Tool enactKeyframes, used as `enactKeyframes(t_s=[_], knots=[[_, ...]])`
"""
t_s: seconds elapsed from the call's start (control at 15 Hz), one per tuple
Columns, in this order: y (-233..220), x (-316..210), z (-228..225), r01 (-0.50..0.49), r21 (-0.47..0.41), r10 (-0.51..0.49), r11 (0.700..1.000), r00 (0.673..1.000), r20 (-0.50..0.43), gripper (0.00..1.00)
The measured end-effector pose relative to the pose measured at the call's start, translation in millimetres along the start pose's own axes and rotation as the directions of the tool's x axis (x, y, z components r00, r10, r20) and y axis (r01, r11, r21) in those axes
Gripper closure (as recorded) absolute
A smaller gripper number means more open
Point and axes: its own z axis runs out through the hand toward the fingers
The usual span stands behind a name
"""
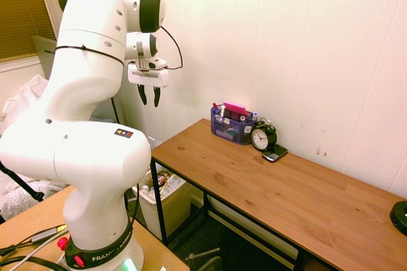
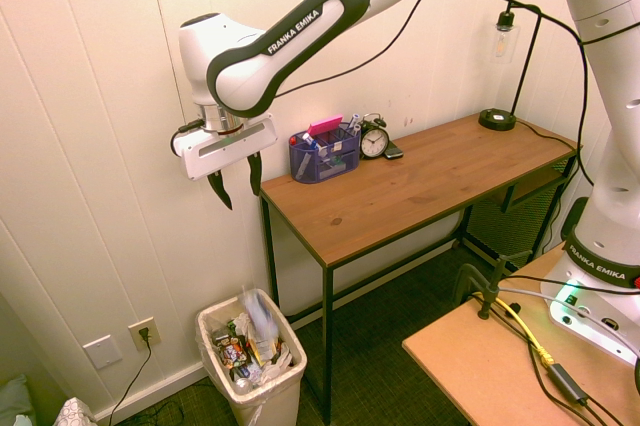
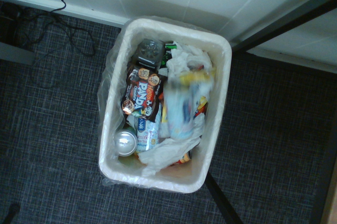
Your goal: Throw the can in the trash bin
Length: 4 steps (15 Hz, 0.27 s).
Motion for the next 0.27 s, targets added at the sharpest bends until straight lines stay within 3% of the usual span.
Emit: enactKeyframes(t_s=[0.27], knots=[[35.5, 54.2, -42.0, -0.057, 0.039, 0.058, 0.998, 0.998, -0.009, 0.0]])
